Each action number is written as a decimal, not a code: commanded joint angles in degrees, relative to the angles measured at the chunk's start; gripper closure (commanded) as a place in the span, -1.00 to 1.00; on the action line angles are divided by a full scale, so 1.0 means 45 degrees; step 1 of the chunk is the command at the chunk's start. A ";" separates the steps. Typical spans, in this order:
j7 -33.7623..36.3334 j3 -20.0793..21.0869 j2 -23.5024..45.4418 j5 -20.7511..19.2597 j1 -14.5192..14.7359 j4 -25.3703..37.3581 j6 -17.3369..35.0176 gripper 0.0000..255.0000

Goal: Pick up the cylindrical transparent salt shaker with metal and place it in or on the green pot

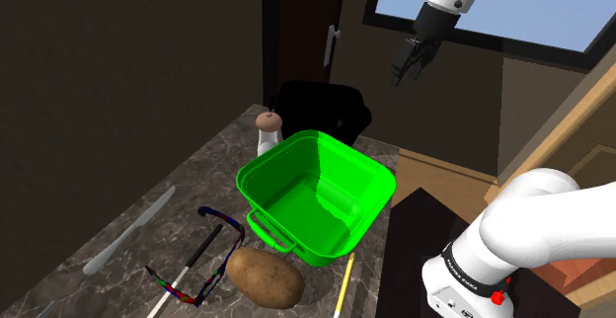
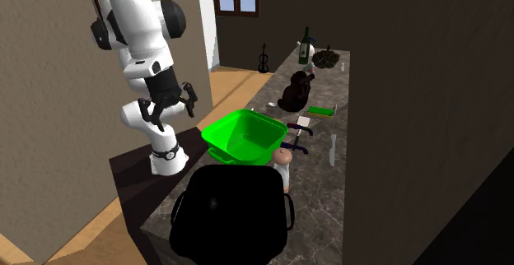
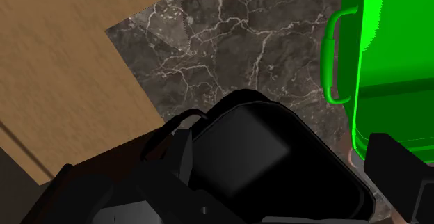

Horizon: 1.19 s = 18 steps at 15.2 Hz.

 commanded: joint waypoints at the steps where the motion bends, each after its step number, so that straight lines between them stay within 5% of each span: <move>1: 0.0000 0.0000 0.0000 0.0000 0.0000 0.0000 0.0000 -1.00; 18: 0.2251 0.2581 0.6350 0.1593 0.1517 0.2793 0.2900 -1.00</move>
